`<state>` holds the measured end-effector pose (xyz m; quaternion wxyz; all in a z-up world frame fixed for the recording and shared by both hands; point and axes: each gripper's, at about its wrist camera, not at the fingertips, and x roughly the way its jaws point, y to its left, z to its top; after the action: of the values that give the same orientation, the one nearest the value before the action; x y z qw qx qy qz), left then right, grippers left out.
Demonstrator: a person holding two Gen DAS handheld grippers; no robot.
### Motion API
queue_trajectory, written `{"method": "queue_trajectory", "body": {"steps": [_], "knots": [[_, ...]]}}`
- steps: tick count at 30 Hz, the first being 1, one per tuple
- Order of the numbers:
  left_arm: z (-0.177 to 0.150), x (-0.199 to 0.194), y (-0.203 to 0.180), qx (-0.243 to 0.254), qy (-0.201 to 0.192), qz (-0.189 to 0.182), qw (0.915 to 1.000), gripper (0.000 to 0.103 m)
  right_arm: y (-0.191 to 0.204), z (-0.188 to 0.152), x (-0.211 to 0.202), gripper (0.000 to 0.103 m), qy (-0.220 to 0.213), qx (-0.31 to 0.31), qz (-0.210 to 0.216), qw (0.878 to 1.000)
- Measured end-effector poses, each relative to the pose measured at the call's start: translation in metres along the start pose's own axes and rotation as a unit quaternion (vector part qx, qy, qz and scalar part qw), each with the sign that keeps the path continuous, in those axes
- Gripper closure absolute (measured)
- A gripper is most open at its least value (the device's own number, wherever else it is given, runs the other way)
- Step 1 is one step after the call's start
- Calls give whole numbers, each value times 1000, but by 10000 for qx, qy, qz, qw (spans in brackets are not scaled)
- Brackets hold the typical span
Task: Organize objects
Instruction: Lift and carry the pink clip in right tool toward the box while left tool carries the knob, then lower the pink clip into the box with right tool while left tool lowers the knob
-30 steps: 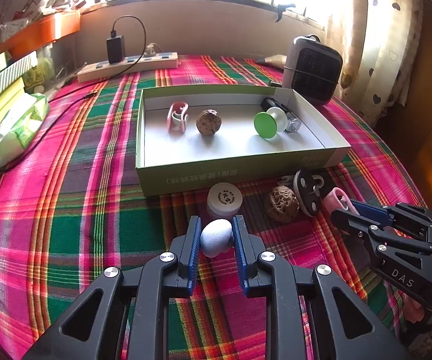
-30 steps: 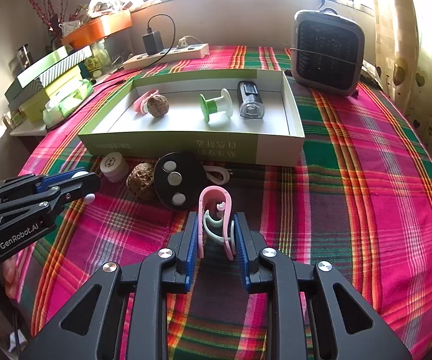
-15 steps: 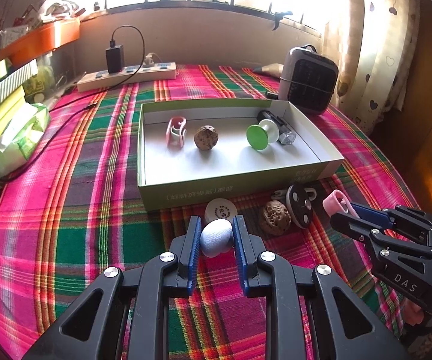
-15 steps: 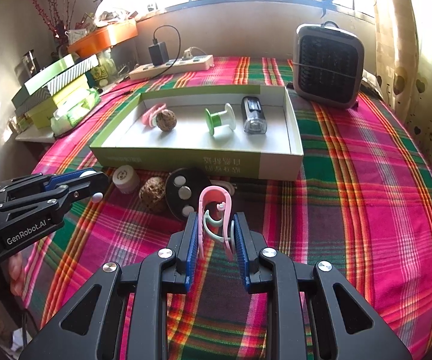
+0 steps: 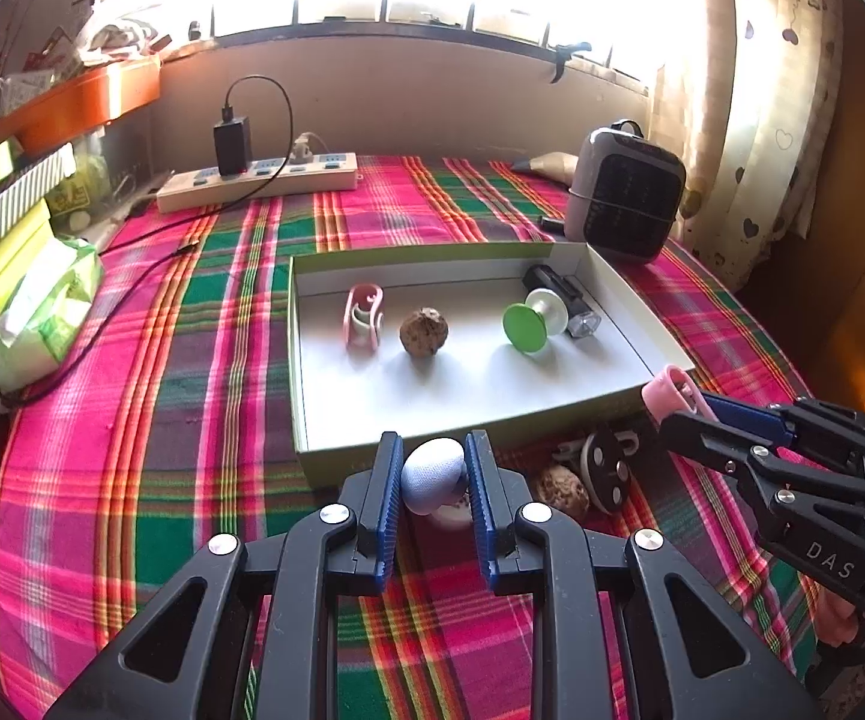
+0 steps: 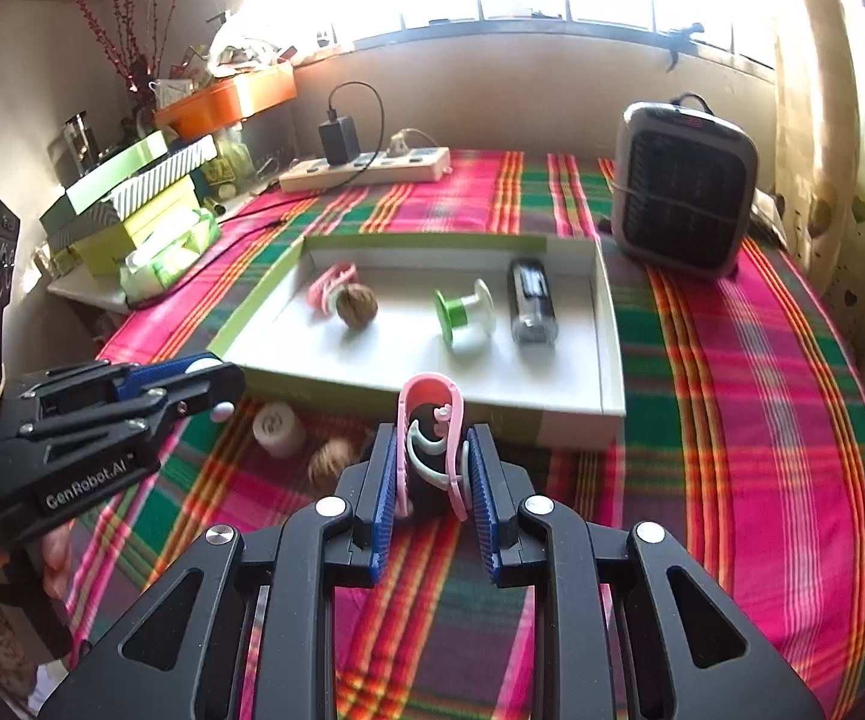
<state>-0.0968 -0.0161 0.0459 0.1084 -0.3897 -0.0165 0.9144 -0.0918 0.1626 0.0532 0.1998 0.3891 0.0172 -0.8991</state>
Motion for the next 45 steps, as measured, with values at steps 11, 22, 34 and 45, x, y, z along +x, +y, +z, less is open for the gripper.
{"method": "queue_trajectory", "body": {"steps": [11, 22, 34, 45], "knots": [[22, 11, 6, -42, -39, 24, 10000, 83, 5, 35, 18, 79, 60, -123, 228, 9996], [35, 33, 18, -158, 85, 50, 9998, 83, 7, 69, 54, 79, 298, -159, 359, 9988], [39, 60, 28, -230, 304, 104, 9992, 83, 4, 93, 101, 79, 663, -66, 310, 9973], [42, 74, 28, -140, 382, 160, 9990, 83, 2, 100, 133, 79, 915, -107, 263, 9954]]}}
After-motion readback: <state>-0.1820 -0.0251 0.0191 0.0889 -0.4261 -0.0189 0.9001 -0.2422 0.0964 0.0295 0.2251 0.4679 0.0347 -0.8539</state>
